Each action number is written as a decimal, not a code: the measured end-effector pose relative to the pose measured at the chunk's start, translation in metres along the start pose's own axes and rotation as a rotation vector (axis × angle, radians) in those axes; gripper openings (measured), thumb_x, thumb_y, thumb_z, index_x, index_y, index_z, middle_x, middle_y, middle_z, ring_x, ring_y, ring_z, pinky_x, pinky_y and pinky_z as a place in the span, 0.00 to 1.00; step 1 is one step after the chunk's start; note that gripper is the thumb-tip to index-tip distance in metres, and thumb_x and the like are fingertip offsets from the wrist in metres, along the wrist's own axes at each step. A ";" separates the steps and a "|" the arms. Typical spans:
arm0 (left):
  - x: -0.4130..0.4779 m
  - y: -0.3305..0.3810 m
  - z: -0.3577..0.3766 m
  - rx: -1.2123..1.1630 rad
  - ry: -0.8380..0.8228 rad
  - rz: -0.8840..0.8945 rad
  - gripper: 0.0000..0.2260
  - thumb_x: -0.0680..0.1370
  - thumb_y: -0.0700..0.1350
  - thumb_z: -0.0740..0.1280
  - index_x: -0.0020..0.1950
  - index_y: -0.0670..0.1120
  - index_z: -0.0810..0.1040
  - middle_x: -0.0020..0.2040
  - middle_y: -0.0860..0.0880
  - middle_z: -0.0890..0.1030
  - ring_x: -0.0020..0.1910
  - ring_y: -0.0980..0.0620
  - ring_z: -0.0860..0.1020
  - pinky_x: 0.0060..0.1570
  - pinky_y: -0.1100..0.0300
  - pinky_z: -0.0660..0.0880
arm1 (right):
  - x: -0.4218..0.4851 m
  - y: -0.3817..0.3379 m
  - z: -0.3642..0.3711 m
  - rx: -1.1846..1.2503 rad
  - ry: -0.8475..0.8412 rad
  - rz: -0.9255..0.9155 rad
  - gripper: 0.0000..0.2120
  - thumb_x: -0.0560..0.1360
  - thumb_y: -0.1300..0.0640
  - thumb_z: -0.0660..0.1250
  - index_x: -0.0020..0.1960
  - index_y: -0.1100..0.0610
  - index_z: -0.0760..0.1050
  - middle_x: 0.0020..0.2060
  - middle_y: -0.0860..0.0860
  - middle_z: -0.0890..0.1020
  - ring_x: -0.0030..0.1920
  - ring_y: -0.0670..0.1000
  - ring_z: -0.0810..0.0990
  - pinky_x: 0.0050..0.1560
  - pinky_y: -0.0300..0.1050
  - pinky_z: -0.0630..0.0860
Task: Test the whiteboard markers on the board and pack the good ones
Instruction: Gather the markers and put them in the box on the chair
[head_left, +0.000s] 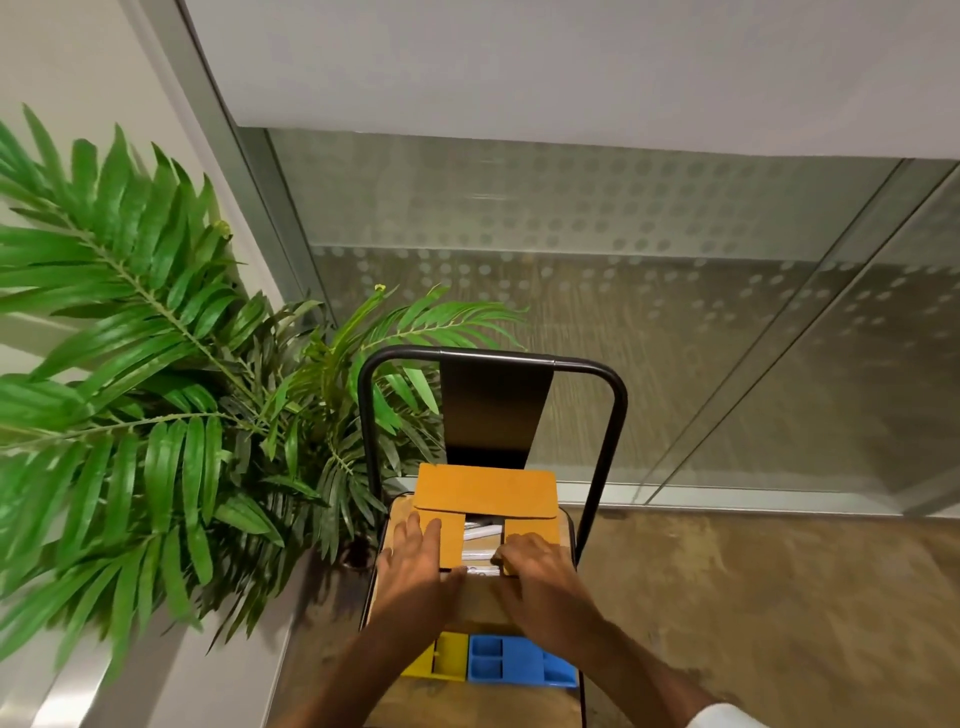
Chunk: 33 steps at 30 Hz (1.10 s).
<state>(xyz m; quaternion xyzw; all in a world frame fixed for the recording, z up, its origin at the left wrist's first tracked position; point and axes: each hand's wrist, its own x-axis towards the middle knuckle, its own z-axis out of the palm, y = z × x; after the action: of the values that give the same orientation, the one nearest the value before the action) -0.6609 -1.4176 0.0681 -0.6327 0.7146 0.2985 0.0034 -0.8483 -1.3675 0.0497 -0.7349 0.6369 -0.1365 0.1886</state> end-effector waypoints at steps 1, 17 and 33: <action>0.002 0.001 0.006 0.033 0.015 -0.008 0.33 0.83 0.59 0.61 0.83 0.49 0.52 0.84 0.44 0.46 0.83 0.45 0.44 0.78 0.43 0.47 | 0.002 0.000 0.004 -0.048 0.003 0.010 0.16 0.79 0.49 0.62 0.64 0.53 0.76 0.65 0.50 0.78 0.68 0.52 0.72 0.68 0.53 0.69; 0.023 0.019 0.016 0.079 0.159 -0.026 0.38 0.81 0.55 0.66 0.83 0.47 0.48 0.84 0.42 0.47 0.83 0.43 0.46 0.77 0.47 0.58 | 0.058 -0.001 0.000 -0.218 0.020 0.172 0.37 0.78 0.48 0.64 0.80 0.55 0.51 0.79 0.60 0.38 0.78 0.60 0.35 0.75 0.59 0.36; 0.038 -0.024 -0.017 0.271 0.395 0.416 0.32 0.72 0.35 0.75 0.76 0.42 0.70 0.80 0.39 0.63 0.82 0.43 0.52 0.80 0.43 0.49 | 0.069 0.003 0.017 -0.327 -0.003 0.264 0.41 0.69 0.53 0.77 0.76 0.58 0.64 0.78 0.65 0.56 0.77 0.67 0.56 0.72 0.69 0.62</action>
<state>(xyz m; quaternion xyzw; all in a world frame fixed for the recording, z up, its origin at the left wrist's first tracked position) -0.6405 -1.4597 0.0578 -0.5125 0.8488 0.0660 -0.1123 -0.8334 -1.4340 0.0308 -0.6660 0.7412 -0.0044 0.0838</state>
